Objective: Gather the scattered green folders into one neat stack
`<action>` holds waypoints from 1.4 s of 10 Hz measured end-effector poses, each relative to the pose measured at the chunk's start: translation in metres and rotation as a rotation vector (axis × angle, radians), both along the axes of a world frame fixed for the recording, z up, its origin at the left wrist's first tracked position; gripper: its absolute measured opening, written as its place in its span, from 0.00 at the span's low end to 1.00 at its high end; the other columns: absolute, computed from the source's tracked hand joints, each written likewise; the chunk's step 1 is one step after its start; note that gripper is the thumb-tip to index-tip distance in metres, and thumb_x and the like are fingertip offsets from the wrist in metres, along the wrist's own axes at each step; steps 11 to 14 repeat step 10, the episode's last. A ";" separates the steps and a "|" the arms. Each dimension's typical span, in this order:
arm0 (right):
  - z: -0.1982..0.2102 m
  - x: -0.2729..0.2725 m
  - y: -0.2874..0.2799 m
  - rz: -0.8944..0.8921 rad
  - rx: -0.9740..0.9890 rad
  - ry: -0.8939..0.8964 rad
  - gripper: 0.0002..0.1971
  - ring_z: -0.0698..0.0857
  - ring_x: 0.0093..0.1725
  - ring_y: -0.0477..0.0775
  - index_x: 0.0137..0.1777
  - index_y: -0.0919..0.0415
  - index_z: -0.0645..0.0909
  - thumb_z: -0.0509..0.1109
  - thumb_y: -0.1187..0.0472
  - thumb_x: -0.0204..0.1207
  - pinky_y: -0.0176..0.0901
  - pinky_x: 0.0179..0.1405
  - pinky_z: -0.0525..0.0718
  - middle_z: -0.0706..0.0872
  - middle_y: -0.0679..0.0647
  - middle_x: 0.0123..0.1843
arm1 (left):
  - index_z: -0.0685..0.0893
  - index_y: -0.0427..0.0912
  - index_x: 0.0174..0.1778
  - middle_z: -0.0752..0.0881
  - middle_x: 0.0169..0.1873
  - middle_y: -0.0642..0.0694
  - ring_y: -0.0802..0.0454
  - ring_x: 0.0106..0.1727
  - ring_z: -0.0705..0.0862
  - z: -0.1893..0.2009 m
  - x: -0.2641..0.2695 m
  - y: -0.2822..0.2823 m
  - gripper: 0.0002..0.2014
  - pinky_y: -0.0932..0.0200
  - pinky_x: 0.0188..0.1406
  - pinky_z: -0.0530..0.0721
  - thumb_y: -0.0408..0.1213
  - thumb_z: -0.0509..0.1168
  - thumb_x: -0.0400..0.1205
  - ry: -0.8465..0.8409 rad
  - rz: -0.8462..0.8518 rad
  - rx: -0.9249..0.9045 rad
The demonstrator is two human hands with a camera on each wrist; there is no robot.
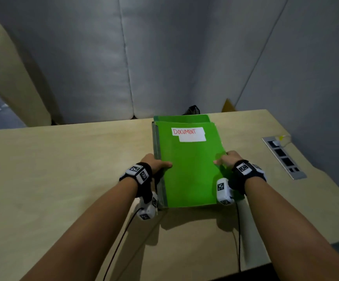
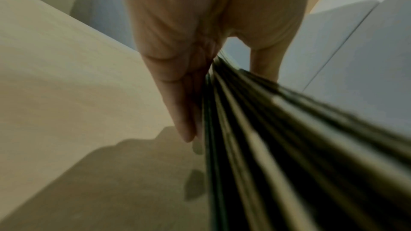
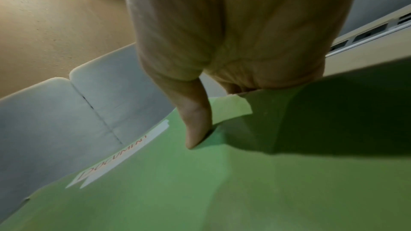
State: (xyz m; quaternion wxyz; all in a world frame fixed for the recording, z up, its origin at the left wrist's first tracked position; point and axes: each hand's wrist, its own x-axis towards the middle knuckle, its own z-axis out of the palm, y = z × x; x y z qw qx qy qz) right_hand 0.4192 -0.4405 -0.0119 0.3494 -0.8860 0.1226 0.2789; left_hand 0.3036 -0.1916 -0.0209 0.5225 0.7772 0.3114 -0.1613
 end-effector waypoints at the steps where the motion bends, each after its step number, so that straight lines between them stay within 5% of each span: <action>1: -0.017 0.028 -0.011 -0.003 -0.016 0.026 0.28 0.84 0.57 0.70 0.66 0.77 0.77 0.79 0.66 0.68 0.58 0.58 0.84 0.84 0.68 0.60 | 0.77 0.34 0.38 0.78 0.27 0.43 0.48 0.25 0.77 -0.009 0.023 -0.007 0.21 0.61 0.25 0.74 0.48 0.77 0.71 0.055 0.008 -0.024; 2: -0.015 0.040 -0.011 0.040 -0.085 0.025 0.27 0.81 0.55 0.66 0.67 0.77 0.76 0.78 0.65 0.72 0.54 0.59 0.81 0.81 0.66 0.63 | 0.77 0.37 0.31 0.79 0.24 0.43 0.48 0.22 0.76 -0.009 0.037 -0.013 0.19 0.62 0.25 0.75 0.46 0.78 0.70 0.085 0.009 -0.054; 4: -0.001 0.051 -0.007 0.188 -0.241 0.073 0.29 0.79 0.56 0.65 0.72 0.74 0.73 0.75 0.58 0.76 0.49 0.51 0.75 0.78 0.68 0.70 | 0.80 0.34 0.39 0.81 0.30 0.43 0.47 0.29 0.79 -0.005 0.043 -0.017 0.18 0.62 0.27 0.76 0.45 0.78 0.70 0.110 0.034 -0.052; 6: 0.013 0.045 -0.003 0.260 -0.345 -0.037 0.31 0.81 0.55 0.66 0.68 0.75 0.74 0.73 0.50 0.76 0.49 0.48 0.76 0.80 0.70 0.66 | 0.82 0.35 0.46 0.83 0.36 0.43 0.45 0.35 0.82 0.001 0.036 -0.016 0.29 0.63 0.24 0.76 0.57 0.78 0.64 0.076 -0.047 0.137; 7: 0.027 0.033 0.009 0.281 -0.379 -0.152 0.26 0.82 0.54 0.67 0.60 0.72 0.76 0.71 0.47 0.77 0.49 0.46 0.75 0.80 0.67 0.56 | 0.77 0.37 0.35 0.81 0.32 0.44 0.48 0.31 0.80 0.015 0.027 -0.013 0.30 0.61 0.24 0.75 0.63 0.76 0.64 0.085 -0.091 0.157; 8: 0.037 0.011 0.029 0.362 -0.438 -0.196 0.26 0.83 0.56 0.65 0.63 0.71 0.79 0.71 0.48 0.76 0.48 0.50 0.80 0.79 0.69 0.65 | 0.70 0.40 0.30 0.76 0.28 0.45 0.45 0.36 0.80 0.031 0.007 -0.001 0.31 0.59 0.27 0.74 0.66 0.71 0.66 0.110 -0.127 0.174; 10: 0.042 -0.052 0.092 0.492 -0.352 -0.341 0.20 0.81 0.65 0.66 0.67 0.66 0.80 0.69 0.58 0.78 0.53 0.67 0.80 0.75 0.66 0.71 | 0.81 0.34 0.41 0.83 0.38 0.39 0.43 0.39 0.80 0.035 -0.054 0.071 0.28 0.57 0.36 0.74 0.62 0.68 0.73 0.153 -0.241 0.297; 14: 0.042 -0.052 0.092 0.492 -0.352 -0.341 0.20 0.81 0.65 0.66 0.67 0.66 0.80 0.69 0.58 0.78 0.53 0.67 0.80 0.75 0.66 0.71 | 0.81 0.34 0.41 0.83 0.38 0.39 0.43 0.39 0.80 0.035 -0.054 0.071 0.28 0.57 0.36 0.74 0.62 0.68 0.73 0.153 -0.241 0.297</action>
